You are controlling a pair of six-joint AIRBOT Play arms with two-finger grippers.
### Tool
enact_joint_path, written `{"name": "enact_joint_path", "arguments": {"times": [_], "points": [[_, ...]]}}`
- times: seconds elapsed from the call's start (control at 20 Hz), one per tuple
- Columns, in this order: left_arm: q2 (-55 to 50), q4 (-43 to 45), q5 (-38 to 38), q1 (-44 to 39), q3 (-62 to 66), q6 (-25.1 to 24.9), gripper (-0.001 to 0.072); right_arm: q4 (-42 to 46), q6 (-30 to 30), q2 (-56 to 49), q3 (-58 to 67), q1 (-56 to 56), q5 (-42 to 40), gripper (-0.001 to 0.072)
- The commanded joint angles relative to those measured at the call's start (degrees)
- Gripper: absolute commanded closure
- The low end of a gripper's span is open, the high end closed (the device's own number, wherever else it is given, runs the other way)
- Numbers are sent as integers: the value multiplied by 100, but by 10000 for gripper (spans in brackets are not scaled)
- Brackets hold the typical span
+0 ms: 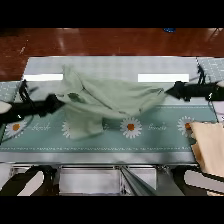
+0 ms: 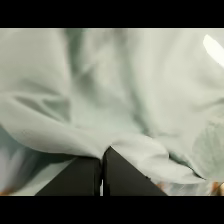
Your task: Fold the shirts.
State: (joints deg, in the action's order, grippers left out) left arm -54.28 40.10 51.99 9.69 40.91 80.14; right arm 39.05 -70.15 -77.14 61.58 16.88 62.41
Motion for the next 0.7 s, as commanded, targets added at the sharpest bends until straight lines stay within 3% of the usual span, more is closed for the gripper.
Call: {"name": "enact_joint_path", "arguments": {"times": [0.0,0.15,0.35,0.45,0.65], "points": [[7,101,142,4,2367,-17,690,350,-431,675,1985,-188,535,686],[7,1082,501,4,4448,153,690,1019,-953,1386,3547,-181,627,686],[61,2688,1919,4,6607,457,689,1827,-1268,2356,4599,-181,855,686],[302,3259,2356,4,7154,459,690,2146,-1392,2883,4638,-181,960,686],[1283,4199,2363,-107,7237,461,690,2758,-1661,3679,4638,-181,1364,686]]}}
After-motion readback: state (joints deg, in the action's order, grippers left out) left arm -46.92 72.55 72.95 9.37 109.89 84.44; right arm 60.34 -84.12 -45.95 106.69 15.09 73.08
